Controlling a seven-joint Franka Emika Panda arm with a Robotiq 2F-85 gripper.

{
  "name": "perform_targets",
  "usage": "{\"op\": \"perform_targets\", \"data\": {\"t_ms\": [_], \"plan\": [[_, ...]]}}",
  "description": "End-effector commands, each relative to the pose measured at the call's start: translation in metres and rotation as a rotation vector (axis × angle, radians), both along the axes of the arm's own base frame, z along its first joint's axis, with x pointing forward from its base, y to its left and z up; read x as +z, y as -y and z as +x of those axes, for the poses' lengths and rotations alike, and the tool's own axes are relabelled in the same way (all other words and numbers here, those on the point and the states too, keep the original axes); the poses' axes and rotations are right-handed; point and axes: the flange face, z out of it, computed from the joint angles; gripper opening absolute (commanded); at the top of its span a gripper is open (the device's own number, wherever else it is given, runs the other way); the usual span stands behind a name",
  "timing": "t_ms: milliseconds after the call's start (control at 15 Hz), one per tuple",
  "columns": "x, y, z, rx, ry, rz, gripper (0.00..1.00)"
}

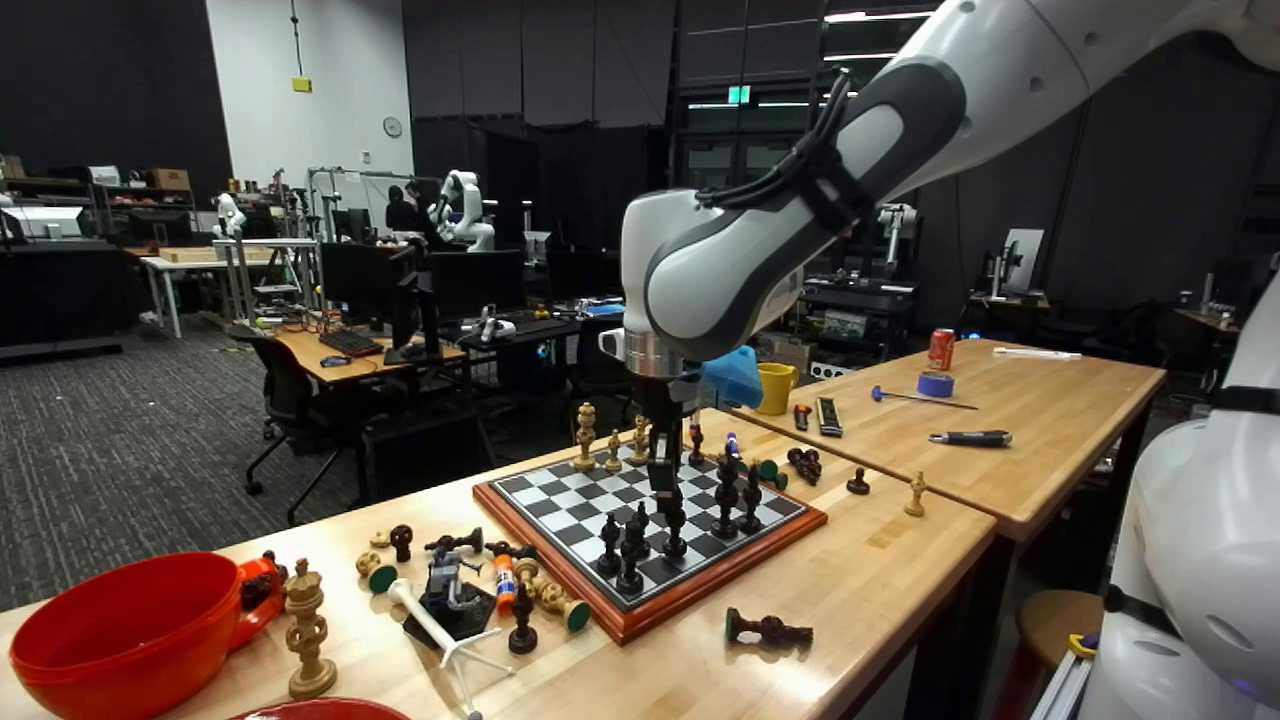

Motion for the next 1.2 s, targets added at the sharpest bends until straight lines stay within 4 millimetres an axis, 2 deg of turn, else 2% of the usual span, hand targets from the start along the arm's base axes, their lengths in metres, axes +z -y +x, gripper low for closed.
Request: {"op": "perform_targets", "data": {"t_ms": [0, 933, 1000, 1133], "plan": [[0.0031, -0.0024, 0.0014, 0.013, 0.004, 0.002, 0.04], [0.003, -0.0024, 0.0014, 0.014, 0.004, 0.002, 0.04], [0.0002, -0.0001, 0.0002, 0.0, -0.001, 0.0, 0.18], [0.0002, -0.0001, 0.0002, 0.0, -0.001, 0.0, 0.18]]}}
